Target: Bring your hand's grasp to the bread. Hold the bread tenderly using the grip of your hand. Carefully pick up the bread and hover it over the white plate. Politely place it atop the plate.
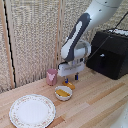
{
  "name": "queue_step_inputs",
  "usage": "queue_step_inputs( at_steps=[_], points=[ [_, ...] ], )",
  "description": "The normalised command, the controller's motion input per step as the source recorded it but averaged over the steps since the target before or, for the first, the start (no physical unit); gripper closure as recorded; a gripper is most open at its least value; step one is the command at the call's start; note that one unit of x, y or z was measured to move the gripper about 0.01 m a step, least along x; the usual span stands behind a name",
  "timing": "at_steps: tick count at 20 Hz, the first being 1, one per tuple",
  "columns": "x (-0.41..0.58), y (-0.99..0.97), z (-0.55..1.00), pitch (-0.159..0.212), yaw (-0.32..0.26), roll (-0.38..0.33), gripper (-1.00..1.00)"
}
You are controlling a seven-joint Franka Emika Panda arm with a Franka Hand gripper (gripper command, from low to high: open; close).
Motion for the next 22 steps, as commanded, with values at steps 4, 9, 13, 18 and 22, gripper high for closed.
queue_step_inputs(
  at_steps=[4, 9, 13, 18, 22],
  points=[
    [0.041, 0.0, -0.17, -0.02, 0.014, 0.004, -1.0],
    [0.0, 0.0, 0.01, 0.0, 0.0, 0.022, 1.0],
    [-0.013, -0.01, 0.11, -0.009, -0.006, 0.022, 1.0],
    [0.0, 0.11, 0.01, -0.072, 0.0, 0.0, 1.0],
    [0.0, 0.09, -0.01, -0.124, 0.0, -0.013, 1.0]
  ],
)
